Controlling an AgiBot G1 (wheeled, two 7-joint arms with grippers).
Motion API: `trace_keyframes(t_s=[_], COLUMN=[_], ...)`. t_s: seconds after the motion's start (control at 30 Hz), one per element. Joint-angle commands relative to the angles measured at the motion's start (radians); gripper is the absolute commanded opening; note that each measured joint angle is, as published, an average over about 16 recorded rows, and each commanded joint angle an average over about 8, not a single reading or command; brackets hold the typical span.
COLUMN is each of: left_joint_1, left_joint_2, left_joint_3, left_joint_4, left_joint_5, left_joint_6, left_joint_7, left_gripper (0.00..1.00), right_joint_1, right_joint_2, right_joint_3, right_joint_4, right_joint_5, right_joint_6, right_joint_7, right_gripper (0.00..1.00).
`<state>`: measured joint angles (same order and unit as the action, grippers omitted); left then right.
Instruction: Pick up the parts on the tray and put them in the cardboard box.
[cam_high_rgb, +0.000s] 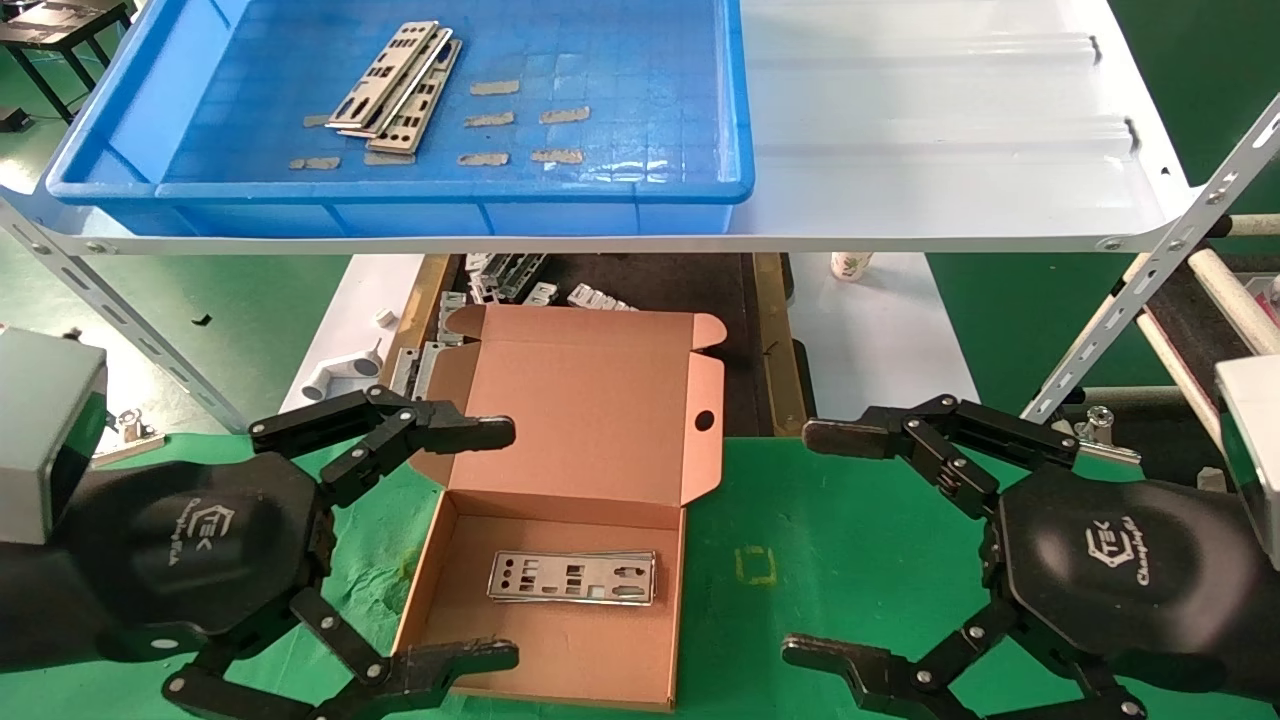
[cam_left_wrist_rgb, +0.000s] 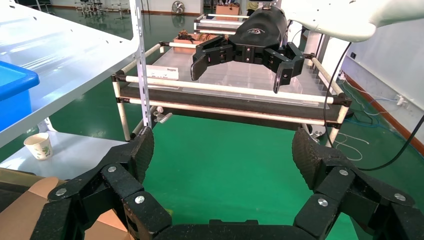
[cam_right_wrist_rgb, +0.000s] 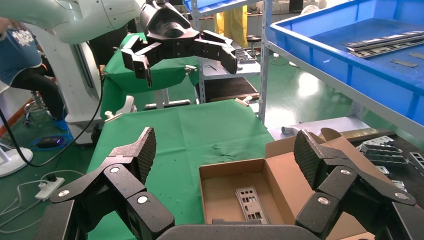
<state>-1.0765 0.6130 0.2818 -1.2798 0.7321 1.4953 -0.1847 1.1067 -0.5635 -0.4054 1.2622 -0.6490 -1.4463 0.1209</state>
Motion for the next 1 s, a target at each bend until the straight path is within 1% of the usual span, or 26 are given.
trace_keyframes(t_s=[0.03,1.0], left_joint_1=[0.0,0.0], left_joint_2=[0.0,0.0], left_joint_3=[0.0,0.0], left_joint_4=[0.0,0.0], left_joint_5=[0.0,0.0], left_joint_6=[0.0,0.0], left_joint_7=[0.0,0.0], left_gripper=[1.0,1.0], right_joint_1=[0.0,0.0], right_joint_2=[0.0,0.0], right_joint_3=[0.0,0.0], right_joint_4=[0.0,0.0], right_joint_5=[0.0,0.0], right_joint_6=[0.0,0.0], right_joint_7=[0.0,0.0], right_gripper=[1.0,1.0])
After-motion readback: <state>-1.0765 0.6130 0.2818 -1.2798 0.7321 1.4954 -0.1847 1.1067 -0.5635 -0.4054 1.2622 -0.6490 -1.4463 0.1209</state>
